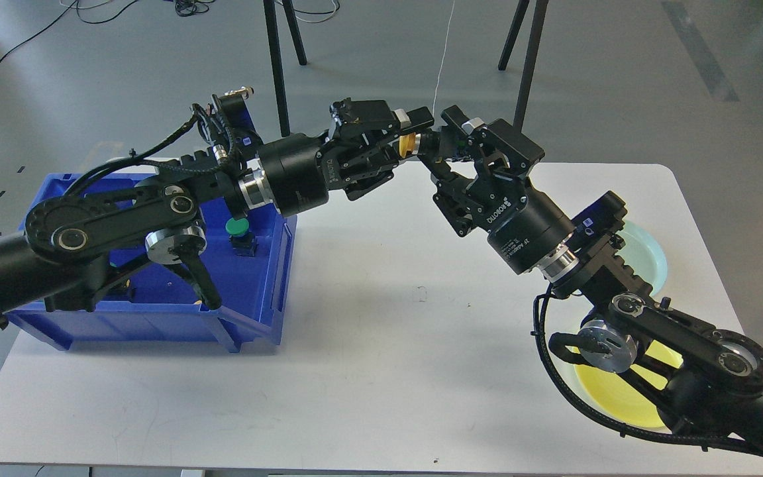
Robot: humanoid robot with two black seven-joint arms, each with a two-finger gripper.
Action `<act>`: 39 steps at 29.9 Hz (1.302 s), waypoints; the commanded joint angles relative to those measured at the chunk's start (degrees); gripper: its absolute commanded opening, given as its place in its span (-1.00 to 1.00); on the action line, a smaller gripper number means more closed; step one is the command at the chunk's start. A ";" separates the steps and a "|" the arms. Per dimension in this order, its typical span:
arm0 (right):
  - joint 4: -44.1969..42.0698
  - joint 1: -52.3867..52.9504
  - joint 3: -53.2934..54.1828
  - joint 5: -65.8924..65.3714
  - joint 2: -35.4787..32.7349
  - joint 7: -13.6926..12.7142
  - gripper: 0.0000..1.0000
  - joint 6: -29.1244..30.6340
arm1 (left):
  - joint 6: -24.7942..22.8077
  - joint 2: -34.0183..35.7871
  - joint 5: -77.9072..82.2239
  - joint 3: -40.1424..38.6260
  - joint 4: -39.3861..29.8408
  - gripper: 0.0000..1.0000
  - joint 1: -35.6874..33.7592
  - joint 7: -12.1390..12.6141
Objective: Pass button and place on color plate
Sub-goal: 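Close the right gripper on the yellow-topped button held by the left, then open the left gripper and pull the button away with the right gripper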
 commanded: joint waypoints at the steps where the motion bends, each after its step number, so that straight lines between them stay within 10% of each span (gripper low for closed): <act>1: 0.04 0.10 0.00 -0.05 -0.08 0.00 -0.32 0.14 | -0.21 0.06 0.00 0.00 -0.08 -0.85 0.01 0.00; 10: 0.13 0.18 0.00 -0.05 0.01 0.00 -0.83 -0.92 | -0.92 0.06 0.09 0.00 -0.16 -0.69 0.19 0.00; 15: 0.13 0.18 -0.08 -0.05 -0.16 0.00 -0.89 -1.18 | -0.83 -0.12 0.09 -0.17 -0.25 0.12 0.28 0.00; 21: 0.22 0.18 -1.31 0.04 -0.60 0.00 -0.91 -1.27 | -0.74 -0.03 0.00 -0.35 -0.17 0.41 0.28 0.00; 39: 5.66 -22.02 20.29 0.74 -8.86 0.00 -0.94 -1.27 | -0.83 -0.03 0.00 -0.44 -0.25 0.45 0.45 0.00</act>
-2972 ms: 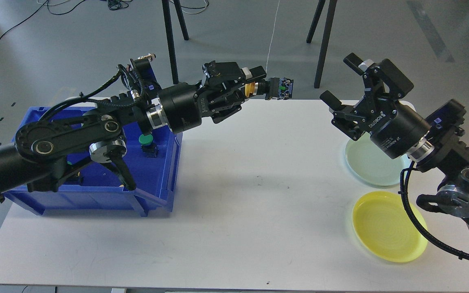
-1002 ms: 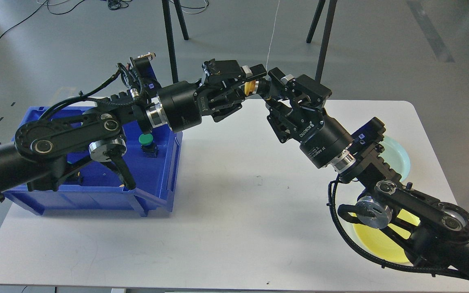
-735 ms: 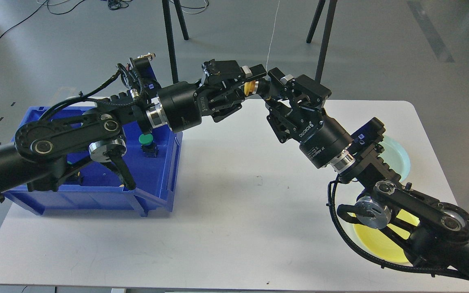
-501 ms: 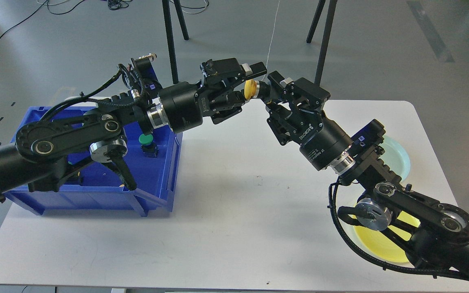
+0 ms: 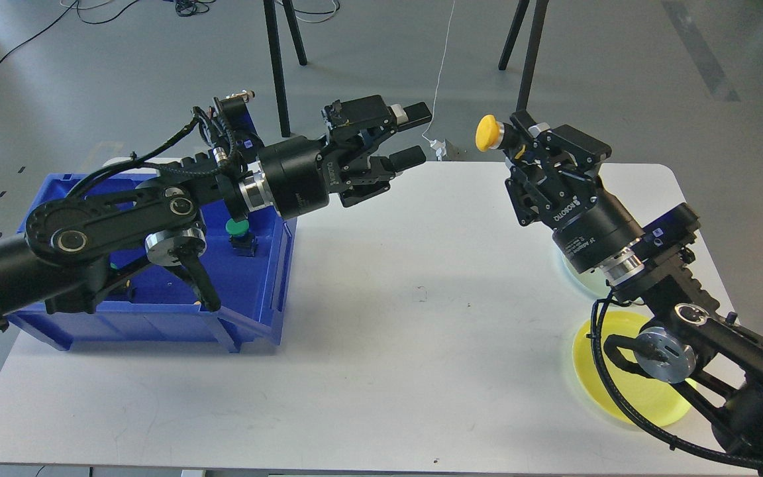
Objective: Pass button and place on color plate
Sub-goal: 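Open the left gripper and pull the button away with the right gripper, then carry the button to the yellow plate and open the right gripper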
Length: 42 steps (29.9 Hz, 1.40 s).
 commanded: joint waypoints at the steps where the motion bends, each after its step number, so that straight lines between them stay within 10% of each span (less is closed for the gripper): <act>1: 1.81 -10.98 7.73 -0.15 -0.90 -0.01 -0.94 0.02 | 0.08 0.00 0.00 -0.01 0.02 0.45 0.06 -0.01; 13: -1.35 -39.57 16.11 -0.68 -3.01 -0.01 -0.89 -6.65 | 0.08 -0.09 0.00 -0.01 0.02 0.49 0.06 -0.01; 22: -8.65 -38.18 15.31 0.20 -0.29 -0.01 -0.15 -6.75 | 0.08 -0.09 0.00 -0.01 -0.07 0.49 0.06 -0.01; 38: -9.97 -35.10 12.15 0.29 1.91 -0.01 0.42 -6.92 | 0.34 -0.35 0.00 -0.01 -0.25 0.50 0.15 -0.01; 42: -9.88 -35.01 12.24 0.29 2.71 -0.01 0.92 -6.57 | 0.34 -0.44 0.00 -0.01 -0.25 0.50 0.15 -0.01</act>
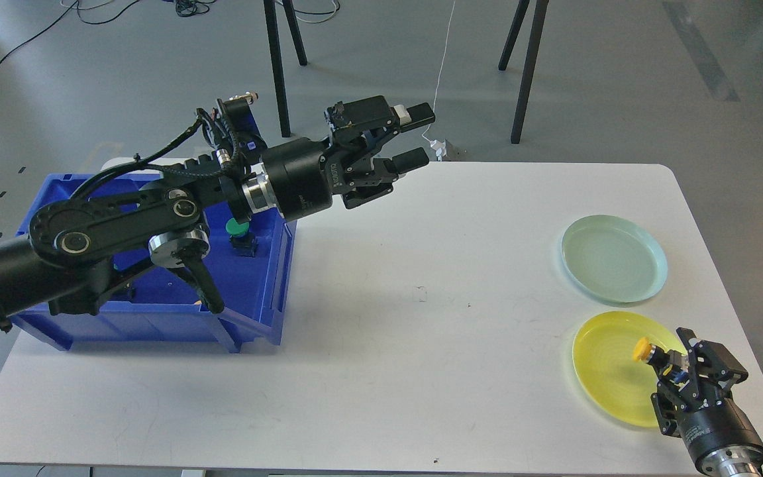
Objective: Pass button and place on color plate
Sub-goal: 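Carry the button to the yellow plate and open the right gripper, then raise the right gripper off the plate and return the left gripper to the bin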
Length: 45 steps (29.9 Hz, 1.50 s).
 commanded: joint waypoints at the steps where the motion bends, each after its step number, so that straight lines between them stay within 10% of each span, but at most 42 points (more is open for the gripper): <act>1: 0.10 0.05 0.08 0.00 0.75 0.00 0.94 0.33 | -0.04 -0.01 0.00 -0.01 0.00 0.50 0.00 0.00; 25: -0.69 0.13 0.17 20.03 1.72 0.00 0.96 16.58 | 0.14 0.07 -0.08 -0.01 -0.17 0.50 0.09 0.00; 45: 3.08 17.69 -2.12 21.79 -4.69 -4.17 0.96 16.32 | 8.04 4.27 0.18 -5.81 -1.66 0.67 3.43 0.00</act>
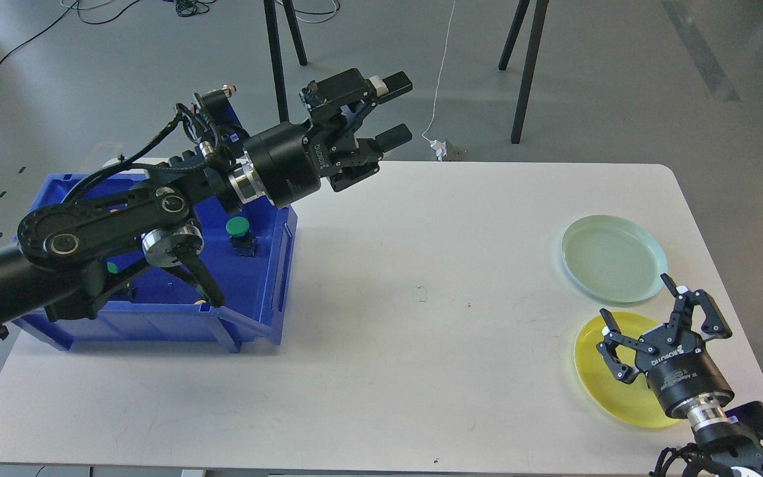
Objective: Pass button and place on color plate
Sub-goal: 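Raise the right gripper off the plate and return the left gripper to the bin, then lower the left gripper onto a green-topped button and grasp it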
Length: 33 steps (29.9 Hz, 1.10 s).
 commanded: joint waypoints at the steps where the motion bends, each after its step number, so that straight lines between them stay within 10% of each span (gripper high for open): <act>1: 0.05 8.02 0.22 0.04 -3.24 -2.25 0.96 0.35 | 3.90 5.78 0.43 0.28 -2.27 0.68 -0.33 0.00; 14: -5.48 28.25 -1.71 -0.22 -3.43 -6.12 0.96 0.70 | 1.89 34.10 46.00 11.17 -1.77 0.79 -1.03 0.00; 23: -5.05 25.88 -1.98 -0.05 -3.16 -6.12 0.96 0.70 | 1.53 17.87 64.06 24.45 32.67 0.79 -0.07 0.00; 33: -5.04 24.65 -1.19 -0.05 -4.13 -6.12 0.96 0.79 | 1.36 14.60 64.15 24.72 36.57 0.78 0.81 0.00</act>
